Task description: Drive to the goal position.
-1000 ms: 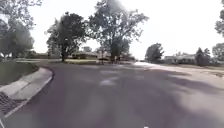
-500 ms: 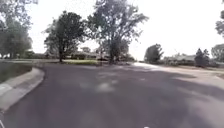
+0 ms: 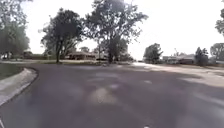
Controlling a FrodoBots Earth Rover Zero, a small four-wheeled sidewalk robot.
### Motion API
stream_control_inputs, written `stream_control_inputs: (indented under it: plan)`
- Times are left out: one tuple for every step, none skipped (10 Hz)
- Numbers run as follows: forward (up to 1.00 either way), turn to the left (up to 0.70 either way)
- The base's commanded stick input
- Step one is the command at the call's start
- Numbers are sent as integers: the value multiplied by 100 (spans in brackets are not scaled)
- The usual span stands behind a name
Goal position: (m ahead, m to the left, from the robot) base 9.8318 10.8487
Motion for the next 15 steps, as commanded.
stream_control_inputs:
  plan:
    - [100, 17]
    - [100, 40]
    - [100, 40]
    - [100, 40]
    - [100, 40]
    - [100, 40]
    - [100, 40]
    - [100, 40]
    - [100, 40]
    - [100, 40]
    - [100, 40]
    - [100, 39]
    - [100, 27]
    - [100, 15]
    - [100, 3]
